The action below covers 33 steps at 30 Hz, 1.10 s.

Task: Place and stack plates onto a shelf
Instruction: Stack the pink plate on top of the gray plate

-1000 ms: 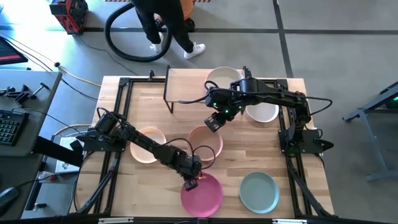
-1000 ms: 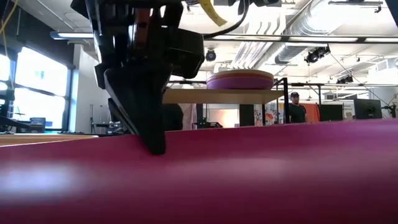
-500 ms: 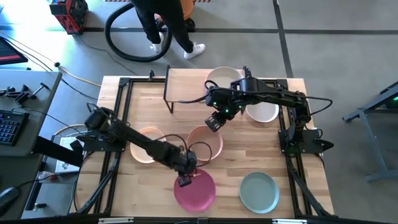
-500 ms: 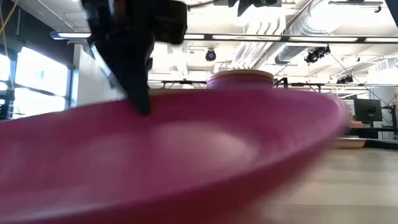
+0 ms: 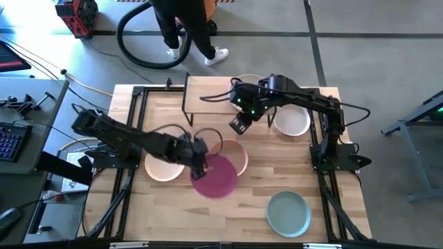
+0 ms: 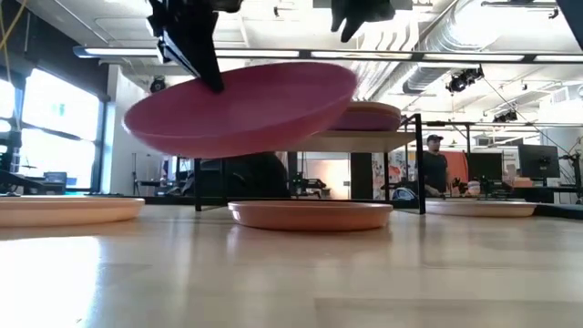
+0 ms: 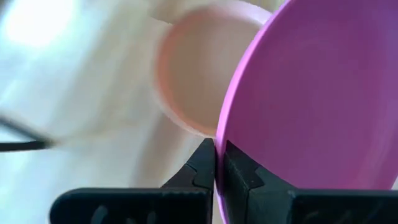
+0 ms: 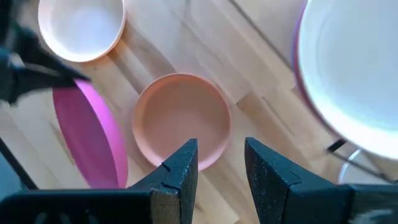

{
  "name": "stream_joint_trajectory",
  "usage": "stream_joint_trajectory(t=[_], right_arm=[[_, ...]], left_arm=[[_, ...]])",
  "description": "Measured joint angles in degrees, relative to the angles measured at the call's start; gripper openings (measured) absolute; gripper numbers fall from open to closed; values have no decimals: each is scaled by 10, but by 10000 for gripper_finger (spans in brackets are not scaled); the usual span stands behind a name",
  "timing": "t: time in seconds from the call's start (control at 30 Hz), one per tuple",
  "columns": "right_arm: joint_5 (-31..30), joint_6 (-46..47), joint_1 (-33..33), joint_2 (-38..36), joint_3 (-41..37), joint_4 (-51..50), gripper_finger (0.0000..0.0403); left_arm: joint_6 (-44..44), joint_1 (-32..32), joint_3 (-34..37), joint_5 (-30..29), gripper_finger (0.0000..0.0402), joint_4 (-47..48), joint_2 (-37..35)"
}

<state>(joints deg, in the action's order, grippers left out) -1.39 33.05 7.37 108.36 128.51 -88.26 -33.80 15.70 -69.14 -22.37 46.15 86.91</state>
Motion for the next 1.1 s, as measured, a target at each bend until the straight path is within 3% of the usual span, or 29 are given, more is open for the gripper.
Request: stream_joint_trajectory(t=[0.33, 0.6, 0.87, 1.1], right_arm=[[6, -133, 25, 0, 0, 31, 110], [10, -198, 28, 0, 0, 54, 110], [-23, -238, 28, 0, 0, 69, 110], [-16, -248, 28, 0, 0, 67, 110]], left_arm=[[39, -93, 0, -64, 1, 18, -63], [74, -157, 0, -67, 1, -6, -72], [114, -184, -1, -63, 1, -88, -75], [122, -207, -10, -59, 1, -98, -75]])
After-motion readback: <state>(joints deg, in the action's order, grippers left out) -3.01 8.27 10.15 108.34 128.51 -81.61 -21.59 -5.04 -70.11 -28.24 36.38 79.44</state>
